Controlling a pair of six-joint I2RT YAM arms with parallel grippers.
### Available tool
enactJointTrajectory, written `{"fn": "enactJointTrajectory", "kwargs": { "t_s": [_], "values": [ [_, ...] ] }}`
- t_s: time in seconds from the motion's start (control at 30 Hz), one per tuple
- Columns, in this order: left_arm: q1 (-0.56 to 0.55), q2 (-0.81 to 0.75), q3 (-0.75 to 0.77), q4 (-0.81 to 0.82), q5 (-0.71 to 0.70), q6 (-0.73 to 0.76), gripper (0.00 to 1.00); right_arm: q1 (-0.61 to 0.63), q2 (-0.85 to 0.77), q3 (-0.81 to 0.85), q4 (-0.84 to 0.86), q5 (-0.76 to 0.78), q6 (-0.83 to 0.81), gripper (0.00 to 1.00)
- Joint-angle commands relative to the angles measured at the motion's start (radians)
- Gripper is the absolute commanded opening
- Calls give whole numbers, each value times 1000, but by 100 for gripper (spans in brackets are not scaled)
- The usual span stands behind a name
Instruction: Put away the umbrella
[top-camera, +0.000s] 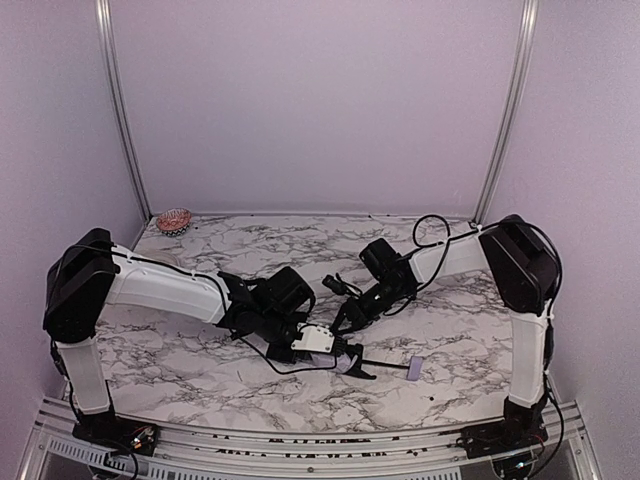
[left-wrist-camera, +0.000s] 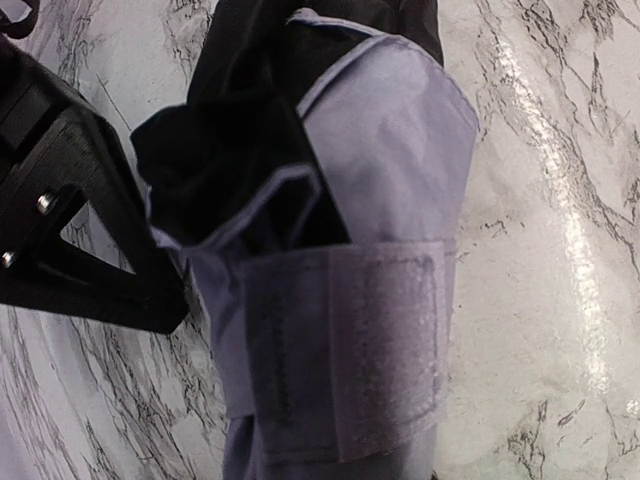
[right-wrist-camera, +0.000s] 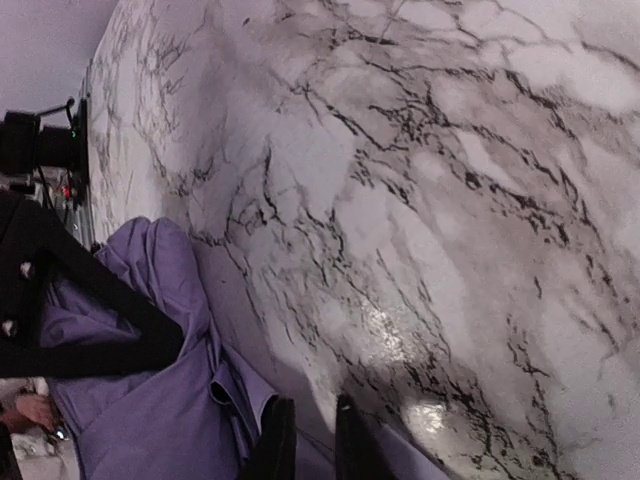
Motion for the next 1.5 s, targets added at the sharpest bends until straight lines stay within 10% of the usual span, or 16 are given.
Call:
{"fn": "enactJointTrajectory", "kwargs": {
  "t_s": [0.0,0.5,0.7,0.97,1.47],
  "values": [
    [-6,67,-63,-173,-102,19,0,0,20,9,-130,-193,-70,0],
    [-44,-5,-71,-165,-147,26,0,-136,-151,-92,422,-137,256,0],
    [-29,-50,-105,-91,-70,16,0,-138,-158,-54,208,31,142,1],
    [-51,-83,-192,-3,-134,120,0,-126,-243,-205,93,81,131,36],
    [-65,-48,-185,-27,-116,247,0,-107,-98,-210,106,-20,129,45]
  ]
}}
